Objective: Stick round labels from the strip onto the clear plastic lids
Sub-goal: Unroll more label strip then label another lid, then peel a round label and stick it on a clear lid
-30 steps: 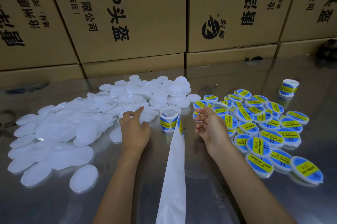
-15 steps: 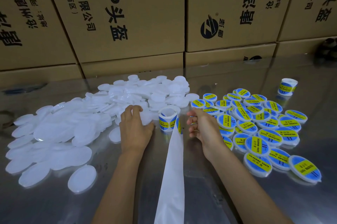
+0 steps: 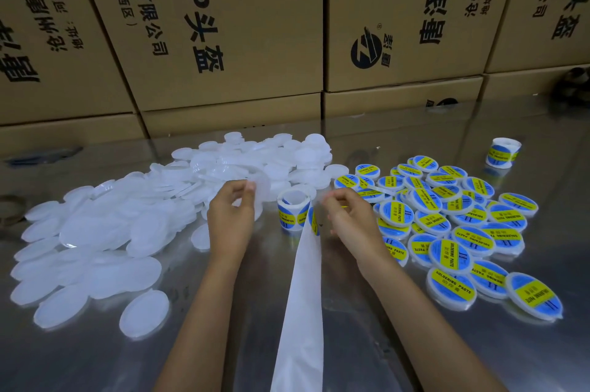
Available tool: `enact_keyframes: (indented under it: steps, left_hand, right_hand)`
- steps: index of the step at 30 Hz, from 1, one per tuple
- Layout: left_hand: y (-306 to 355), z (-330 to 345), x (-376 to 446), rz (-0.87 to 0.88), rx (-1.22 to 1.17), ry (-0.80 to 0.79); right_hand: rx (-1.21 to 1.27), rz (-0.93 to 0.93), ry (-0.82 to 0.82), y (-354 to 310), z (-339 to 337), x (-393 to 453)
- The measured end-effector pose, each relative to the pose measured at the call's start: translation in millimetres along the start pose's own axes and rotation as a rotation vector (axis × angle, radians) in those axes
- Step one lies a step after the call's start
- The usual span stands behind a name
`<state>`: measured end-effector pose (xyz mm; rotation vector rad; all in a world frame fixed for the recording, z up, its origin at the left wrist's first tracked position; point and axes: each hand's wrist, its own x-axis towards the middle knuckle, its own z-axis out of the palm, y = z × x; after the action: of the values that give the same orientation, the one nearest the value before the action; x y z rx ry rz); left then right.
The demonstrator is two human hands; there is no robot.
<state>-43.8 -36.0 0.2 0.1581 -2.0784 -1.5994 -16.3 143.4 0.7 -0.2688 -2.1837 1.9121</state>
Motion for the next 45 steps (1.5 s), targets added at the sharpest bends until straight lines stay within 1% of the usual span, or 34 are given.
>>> enact_keyframes:
  steps: [3,5,7,9,12,16,20,27,30,35,40,45]
  left_hand:
    - [15,-6,0,-0.293,-0.375,-0.005]
    - [21,-8,-3,-0.398,-0.546,-0.078]
    - [23,-8,-6,-0.466,-0.631,-0.187]
    - [24,-5,-10,-0.504,-0.625,-0.285]
    - [25,8,-18,-0.470,-0.550,-0.363]
    - [23,20,-23,-0.410,-0.435,-0.361]
    - [23,18,-23,-0.381,-0.425,-0.356]
    - [27,22,-29,-0.310,-0.367,-0.409]
    - [26,22,-28,-0.276,-0.304,-0.401]
    - [23,21,-26,-0.261,-0.297,-0.372]
    - [20,20,-25,-0.334,-0.345,-0.334]
    - [20,19,-22,-0.413,-0.432,-0.298]
  right_hand:
    - [-0.114,-0.042,-0.154,6,3,1]
    - [-0.185,-0.067,-0.232,11,7,1]
    - [-0.201,-0.100,-0.256,16,10,1]
    - [-0.196,-0.135,-0.240,18,12,0]
    - [-0.226,-0.175,-0.206,19,14,-1]
    - [-0.318,-0.224,-0.157,20,15,-2]
    - [-0.318,-0.196,-0.095,20,15,-2]
    - [-0.311,-0.185,-0.056,22,14,-2]
    - [-0.316,-0.185,-0.062,21,14,-3]
    - [-0.307,-0.192,-0.068,23,16,-3]
    - [-0.269,-0.187,-0.109,20,16,-4]
    - [-0.211,-0.145,-0.224,17,10,2]
